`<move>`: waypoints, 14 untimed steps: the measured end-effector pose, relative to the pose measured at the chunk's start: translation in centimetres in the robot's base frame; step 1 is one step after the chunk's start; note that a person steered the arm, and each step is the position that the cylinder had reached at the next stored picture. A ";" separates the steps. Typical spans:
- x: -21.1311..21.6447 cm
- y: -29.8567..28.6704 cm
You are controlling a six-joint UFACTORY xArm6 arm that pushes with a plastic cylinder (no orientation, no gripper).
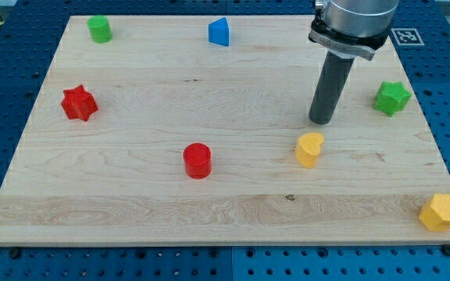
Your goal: Move the red circle to the bottom left
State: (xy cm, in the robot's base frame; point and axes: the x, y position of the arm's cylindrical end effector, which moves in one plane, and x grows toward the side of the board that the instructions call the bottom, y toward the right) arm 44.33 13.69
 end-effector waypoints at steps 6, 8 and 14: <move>6.7 -13.5; 5.5 -19.9; 12.2 -25.7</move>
State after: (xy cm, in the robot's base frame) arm 56.51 -11.98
